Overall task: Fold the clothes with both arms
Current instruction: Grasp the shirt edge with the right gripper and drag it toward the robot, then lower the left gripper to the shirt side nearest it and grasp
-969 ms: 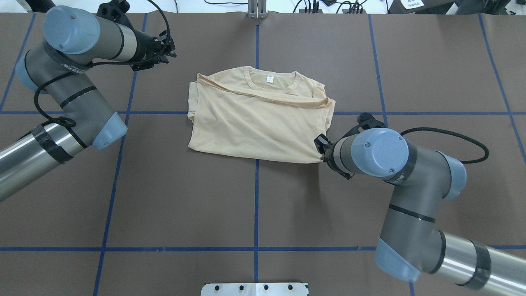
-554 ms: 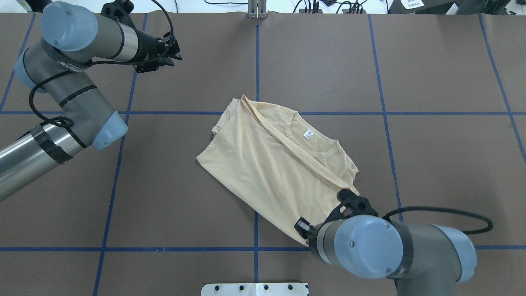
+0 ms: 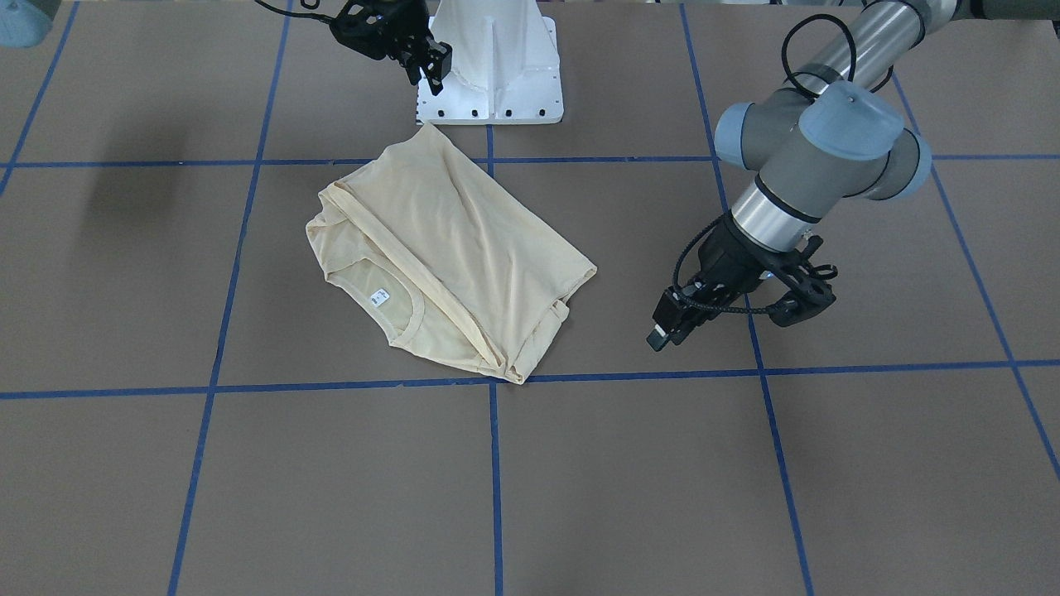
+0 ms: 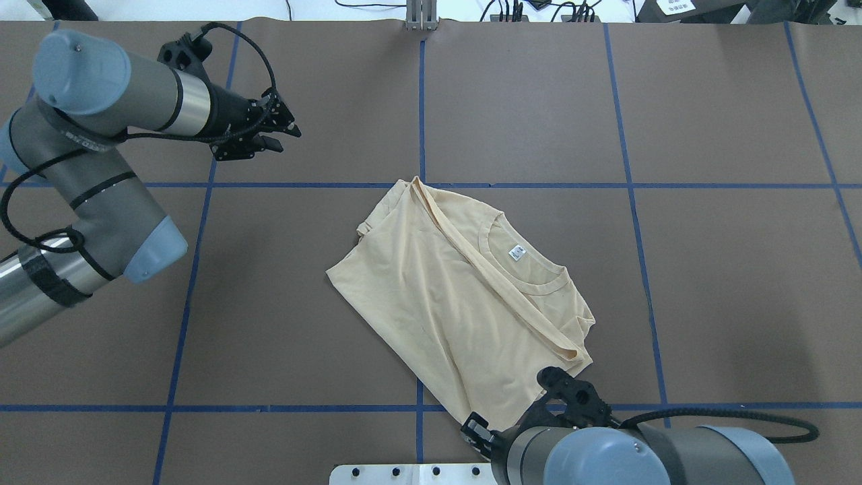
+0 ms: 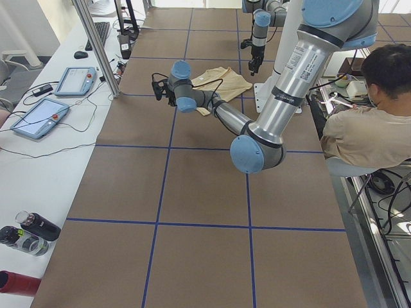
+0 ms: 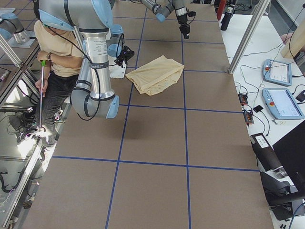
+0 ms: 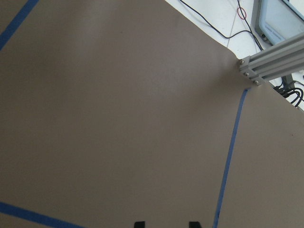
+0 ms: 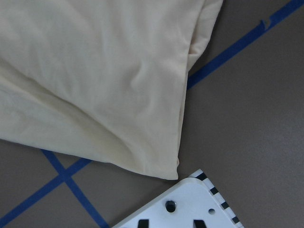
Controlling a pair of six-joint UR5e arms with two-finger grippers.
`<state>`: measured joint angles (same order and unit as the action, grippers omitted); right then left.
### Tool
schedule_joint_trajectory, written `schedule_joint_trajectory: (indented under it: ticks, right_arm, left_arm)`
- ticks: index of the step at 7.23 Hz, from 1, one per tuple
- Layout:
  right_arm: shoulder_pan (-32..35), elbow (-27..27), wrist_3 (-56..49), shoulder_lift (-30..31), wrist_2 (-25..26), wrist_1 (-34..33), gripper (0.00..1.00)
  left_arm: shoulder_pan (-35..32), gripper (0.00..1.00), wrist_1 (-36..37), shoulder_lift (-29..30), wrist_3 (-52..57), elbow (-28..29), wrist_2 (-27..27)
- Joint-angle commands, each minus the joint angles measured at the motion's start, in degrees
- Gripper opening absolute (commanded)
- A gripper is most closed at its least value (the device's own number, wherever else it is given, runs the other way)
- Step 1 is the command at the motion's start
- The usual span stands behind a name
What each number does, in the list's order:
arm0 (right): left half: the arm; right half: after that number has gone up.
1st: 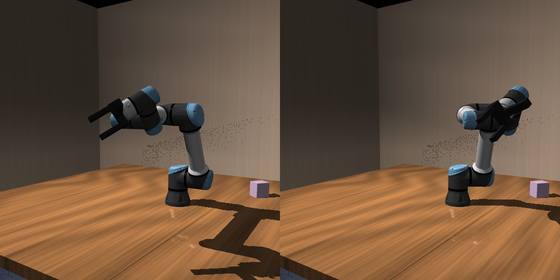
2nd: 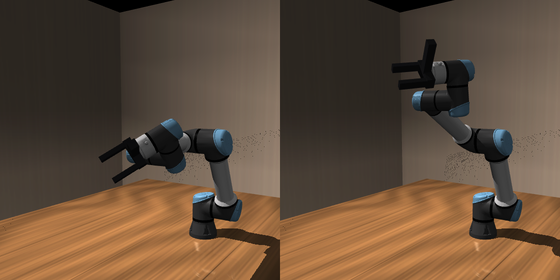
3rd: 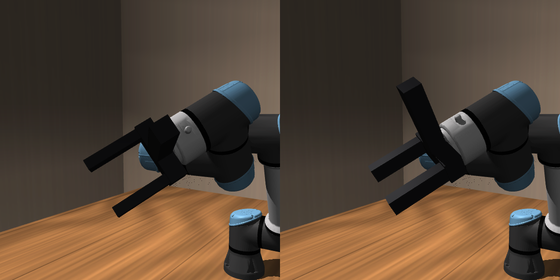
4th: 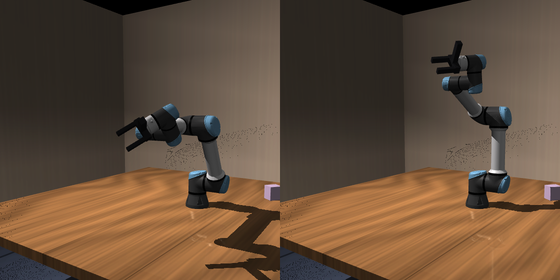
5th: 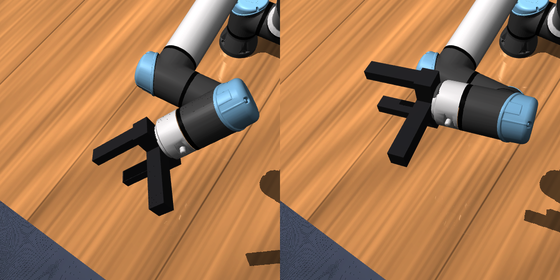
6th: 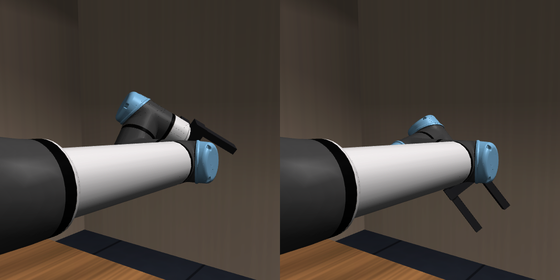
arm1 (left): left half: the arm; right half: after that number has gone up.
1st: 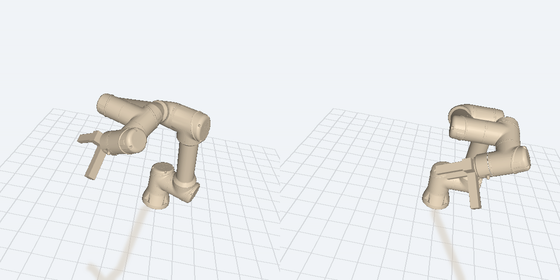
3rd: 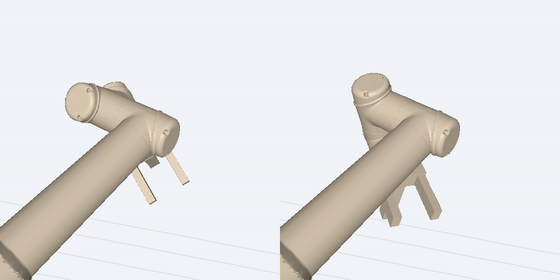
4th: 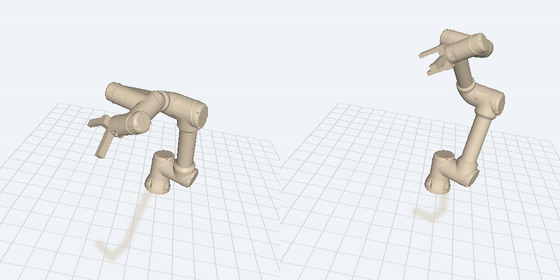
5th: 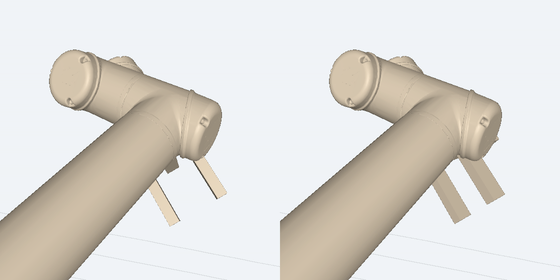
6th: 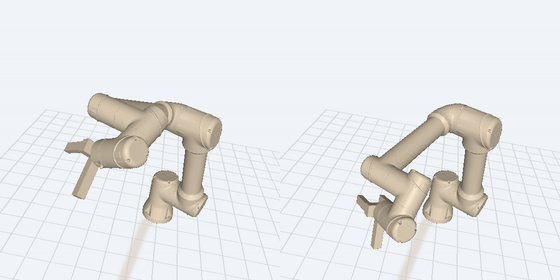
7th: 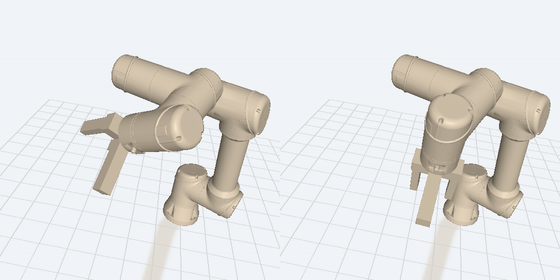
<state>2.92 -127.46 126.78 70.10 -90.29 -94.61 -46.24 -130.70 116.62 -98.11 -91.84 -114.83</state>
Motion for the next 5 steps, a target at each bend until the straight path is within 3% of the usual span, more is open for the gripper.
schedule_joint_trajectory:
  ticks: [1, 3, 5]
  right_arm:
    - [6.5, -1.1, -0.4, -0.9, -0.2, -4.2, 1.00]
    - [12.3, -0.3, -0.9, -1.2, -0.4, -4.5, 1.00]
    - [13.8, 2.5, -1.1, -1.4, -0.4, -4.4, 1.00]
  left_arm:
    - [9.5, 0.50, 1.0, -2.9, -5.9, -3.2, 5.9]
    - [15.0, 0.50, 9.3, -2.5, -6.0, -3.5, 11.1]
    - [18.5, 0.50, 14.3, -1.7, -5.9, -4.0, 11.6]
